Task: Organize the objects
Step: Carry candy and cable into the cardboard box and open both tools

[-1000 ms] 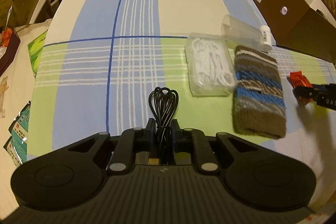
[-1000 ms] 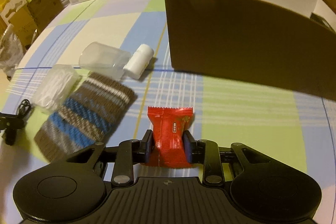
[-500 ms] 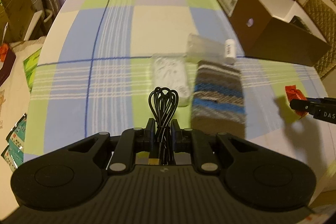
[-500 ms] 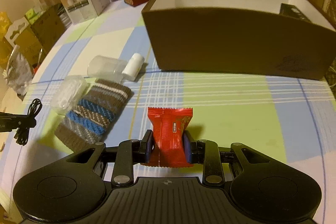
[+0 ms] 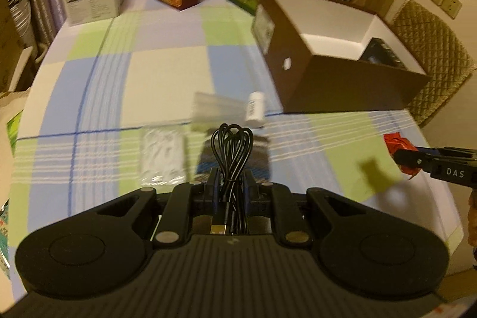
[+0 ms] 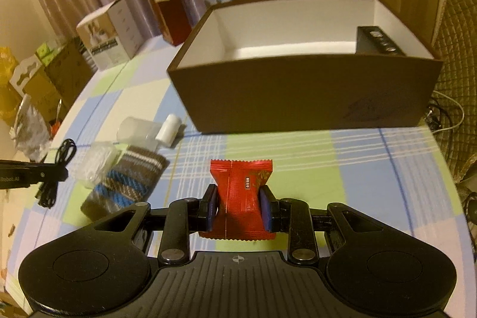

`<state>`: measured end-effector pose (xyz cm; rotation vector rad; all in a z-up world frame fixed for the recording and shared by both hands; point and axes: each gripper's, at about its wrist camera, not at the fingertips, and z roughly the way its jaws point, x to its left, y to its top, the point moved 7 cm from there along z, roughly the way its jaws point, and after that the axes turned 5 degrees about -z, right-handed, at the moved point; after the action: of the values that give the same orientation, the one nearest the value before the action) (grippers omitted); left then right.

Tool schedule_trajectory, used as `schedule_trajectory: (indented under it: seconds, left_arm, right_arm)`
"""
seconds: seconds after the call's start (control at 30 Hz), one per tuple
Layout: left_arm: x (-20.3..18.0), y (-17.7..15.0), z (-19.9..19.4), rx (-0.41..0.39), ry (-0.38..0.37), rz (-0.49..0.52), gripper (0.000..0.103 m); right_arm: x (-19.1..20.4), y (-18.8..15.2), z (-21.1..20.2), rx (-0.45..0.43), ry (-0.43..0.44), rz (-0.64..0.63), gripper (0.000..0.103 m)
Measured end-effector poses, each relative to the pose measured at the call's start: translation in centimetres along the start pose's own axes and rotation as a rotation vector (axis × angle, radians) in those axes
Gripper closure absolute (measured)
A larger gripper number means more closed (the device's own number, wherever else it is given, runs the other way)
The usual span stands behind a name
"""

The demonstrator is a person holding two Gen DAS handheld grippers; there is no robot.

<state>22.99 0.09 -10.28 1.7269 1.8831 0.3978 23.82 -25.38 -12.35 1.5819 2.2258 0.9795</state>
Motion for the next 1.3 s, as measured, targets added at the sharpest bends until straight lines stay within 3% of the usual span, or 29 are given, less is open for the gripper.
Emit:
schedule_trajectory:
  seconds: [0.53, 0.93, 1.3]
  left_arm:
    - [-9.3, 4.9, 0.8, -0.074, -0.077, 0.082, 0.091]
    - [-13.8, 11.7, 3.5, -0.138, -0.079, 0.107, 0.091]
    - [-15.4, 16.3, 10.0, -0.069, -0.033, 0.110, 0.091]
  right_arm:
    - [-4.5, 3.9, -2.9, -0.096, 0.027, 0.012, 0.076]
    - [-7.2, 10.6, -1.7, -0.179, 0.048, -0.006, 0.076]
    - [-9.6, 15.5, 2.9, -0.171, 0.058, 0.000, 0.076]
